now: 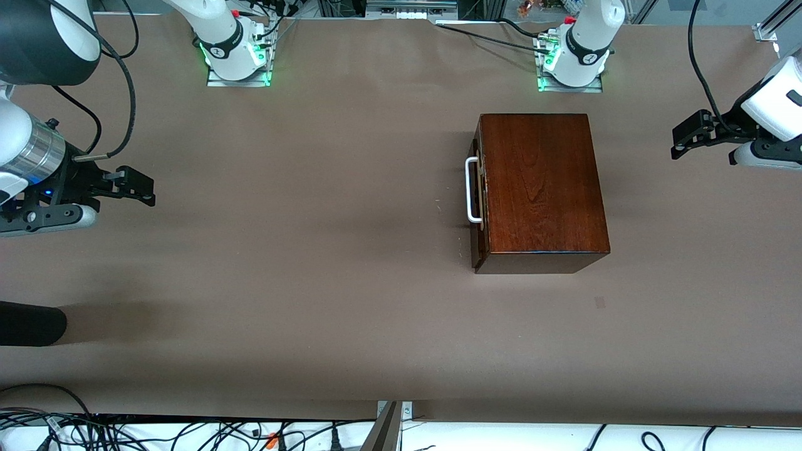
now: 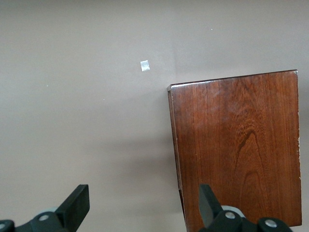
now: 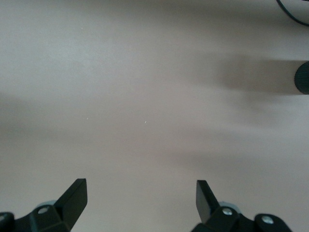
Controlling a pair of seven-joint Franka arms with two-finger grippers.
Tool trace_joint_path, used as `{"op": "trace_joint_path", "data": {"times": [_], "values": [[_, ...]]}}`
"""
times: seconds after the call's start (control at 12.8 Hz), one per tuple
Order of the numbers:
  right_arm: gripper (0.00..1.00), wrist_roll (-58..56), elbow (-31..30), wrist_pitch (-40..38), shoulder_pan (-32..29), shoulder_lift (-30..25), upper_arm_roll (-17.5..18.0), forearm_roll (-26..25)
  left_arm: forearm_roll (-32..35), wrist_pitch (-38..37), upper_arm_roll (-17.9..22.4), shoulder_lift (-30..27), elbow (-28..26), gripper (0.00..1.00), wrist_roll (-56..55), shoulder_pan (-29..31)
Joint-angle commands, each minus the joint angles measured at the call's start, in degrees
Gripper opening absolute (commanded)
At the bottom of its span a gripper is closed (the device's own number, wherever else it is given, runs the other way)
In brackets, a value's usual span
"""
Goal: Open drawer, take yellow block, close drawer
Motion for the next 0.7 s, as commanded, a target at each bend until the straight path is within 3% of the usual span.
{"op": "trace_joint_path", "data": {"times": [0.0, 0.62], "values": [[1.0, 0.57, -1.52, 0.7, 0.19, -1.45, 0.01, 1.14, 0.22, -0.87, -0.18, 0.8, 1.79, 1.0, -0.57, -0.09], [1.0, 0.57, -1.52, 0.7, 0.28, -1.45, 0.01, 1.14, 0.22, -0.87, -0.18, 1.24, 1.96, 1.0, -0.57, -0.09]]}}
